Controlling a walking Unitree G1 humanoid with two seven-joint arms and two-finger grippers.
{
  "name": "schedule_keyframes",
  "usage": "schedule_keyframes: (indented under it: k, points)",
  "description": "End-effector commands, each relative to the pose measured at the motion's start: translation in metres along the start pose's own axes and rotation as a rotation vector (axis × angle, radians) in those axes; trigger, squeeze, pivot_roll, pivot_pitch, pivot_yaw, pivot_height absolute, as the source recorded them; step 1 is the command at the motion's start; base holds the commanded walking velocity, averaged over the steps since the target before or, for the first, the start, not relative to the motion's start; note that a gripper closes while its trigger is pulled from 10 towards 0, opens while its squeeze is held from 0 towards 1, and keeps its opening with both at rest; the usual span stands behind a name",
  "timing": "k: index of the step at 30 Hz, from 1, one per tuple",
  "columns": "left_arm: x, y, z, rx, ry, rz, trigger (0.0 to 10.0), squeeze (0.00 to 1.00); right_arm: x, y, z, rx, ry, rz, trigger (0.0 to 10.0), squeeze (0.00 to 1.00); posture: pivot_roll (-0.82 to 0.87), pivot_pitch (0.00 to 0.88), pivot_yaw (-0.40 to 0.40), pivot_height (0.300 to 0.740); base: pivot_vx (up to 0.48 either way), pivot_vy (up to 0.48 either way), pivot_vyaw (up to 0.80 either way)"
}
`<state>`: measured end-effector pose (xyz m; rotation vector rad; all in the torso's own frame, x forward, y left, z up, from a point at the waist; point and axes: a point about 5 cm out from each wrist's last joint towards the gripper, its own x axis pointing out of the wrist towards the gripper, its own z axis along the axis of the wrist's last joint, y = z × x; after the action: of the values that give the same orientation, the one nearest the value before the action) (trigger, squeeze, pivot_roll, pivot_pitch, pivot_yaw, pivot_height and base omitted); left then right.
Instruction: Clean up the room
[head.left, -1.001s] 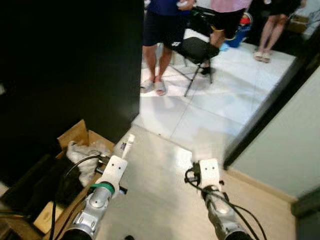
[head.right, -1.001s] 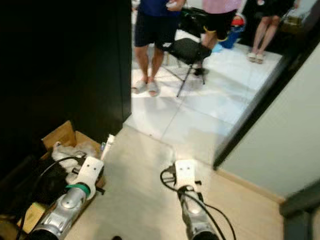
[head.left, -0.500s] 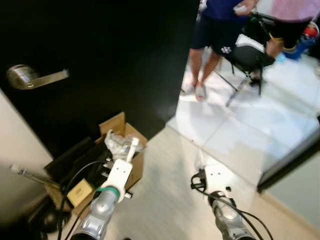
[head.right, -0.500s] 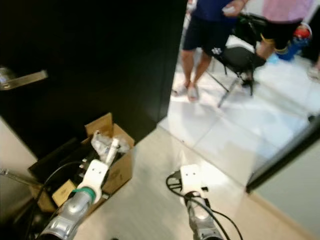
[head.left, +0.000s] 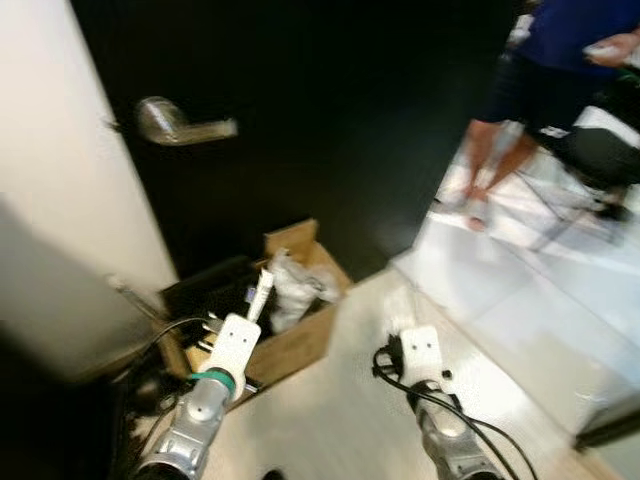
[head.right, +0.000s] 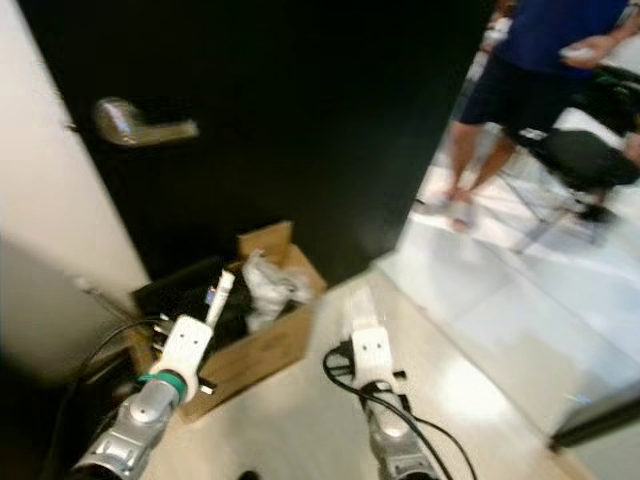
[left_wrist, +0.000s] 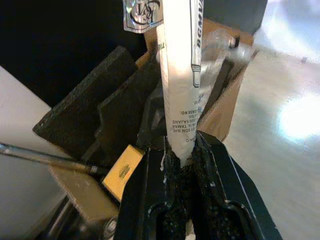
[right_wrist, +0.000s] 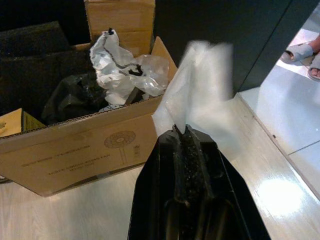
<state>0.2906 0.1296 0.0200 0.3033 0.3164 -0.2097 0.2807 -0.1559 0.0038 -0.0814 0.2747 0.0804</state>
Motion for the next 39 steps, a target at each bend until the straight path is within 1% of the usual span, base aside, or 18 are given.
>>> schedule_keyframes:
  k: [1,8,10,20,24,30,31,32,33,34,35,37,39]
  points:
    - [-0.001,-0.001,-0.003,0.011,0.009,-0.003,10.0,0.0,0.0,0.002,0.002,0.021,-0.019,0.002,10.0,0.0,0.05,0.0,-0.011,0.74,0.439,0.0,0.0]
    - [0.0,-0.002,-0.002,0.014,0.005,-0.004,10.0,0.0,0.001,0.001,0.004,0.029,-0.023,-0.001,10.0,0.0,0.05,0.0,-0.011,0.74,0.449,0.0,0.0]
    - [0.001,-0.001,-0.001,0.016,0.003,-0.005,10.0,0.0,0.002,0.0,0.004,0.016,-0.019,-0.003,10.0,0.0,0.04,0.0,-0.011,0.74,0.45,0.0,0.0]
    - [0.002,0.0,-0.001,0.021,0.006,-0.004,10.0,0.0,0.002,-0.001,0.003,0.011,-0.014,-0.003,10.0,0.0,0.04,0.0,-0.007,0.74,0.445,0.0,0.0]
    - [0.003,0.001,-0.001,0.002,0.016,0.012,10.0,0.0,0.002,-0.001,0.003,0.013,-0.014,-0.004,10.0,0.0,0.04,0.0,-0.005,0.74,0.0,0.0,0.0]
    - [0.004,0.002,-0.002,0.014,0.027,0.019,10.0,0.0,0.002,-0.001,0.003,0.019,-0.015,-0.006,10.0,0.0,0.04,0.0,-0.004,0.74,0.0,0.0,0.0]
    - [0.005,0.004,-0.003,-0.005,0.04,0.047,10.0,0.0,0.001,-0.001,0.003,0.024,-0.017,-0.007,10.0,0.0,0.04,0.0,-0.002,0.74,0.0,0.0,0.0]
    - [0.005,0.004,-0.003,-0.005,0.04,0.047,10.0,0.0,0.001,-0.001,0.003,0.024,-0.017,-0.007,10.0,0.0,0.04,0.0,-0.002,0.74,0.0,0.0,0.0]
    - [0.006,0.008,-0.003,-0.028,0.052,0.077,10.0,0.0,0.001,-0.001,0.003,0.031,-0.02,-0.007,10.0,0.0,0.04,0.0,-0.002,0.74,0.0,0.0,0.0]
    - [0.006,0.008,-0.003,-0.028,0.052,0.077,10.0,0.0,0.001,-0.001,0.003,0.031,-0.02,-0.007,10.0,0.0,0.04,0.0,-0.002,0.74,0.0,0.0,0.0]
    - [0.007,0.013,-0.003,-0.056,0.063,0.115,10.0,0.0,0.001,-0.001,0.003,0.034,-0.022,-0.007,10.0,0.0,0.04,0.0,-0.002,0.74,0.0,0.0,0.0]
    - [0.009,0.024,-0.003,-0.096,0.074,0.187,10.0,0.0,0.002,0.0,0.005,-0.004,-0.033,0.007,10.0,0.0,0.04,0.0,-0.003,0.74,0.0,0.0,0.0]
    - [0.009,0.025,-0.002,-0.098,0.074,0.191,10.0,0.0,0.002,0.0,0.006,-0.008,-0.035,0.01,10.0,0.0,0.04,0.0,-0.003,0.74,0.0,0.0,0.0]
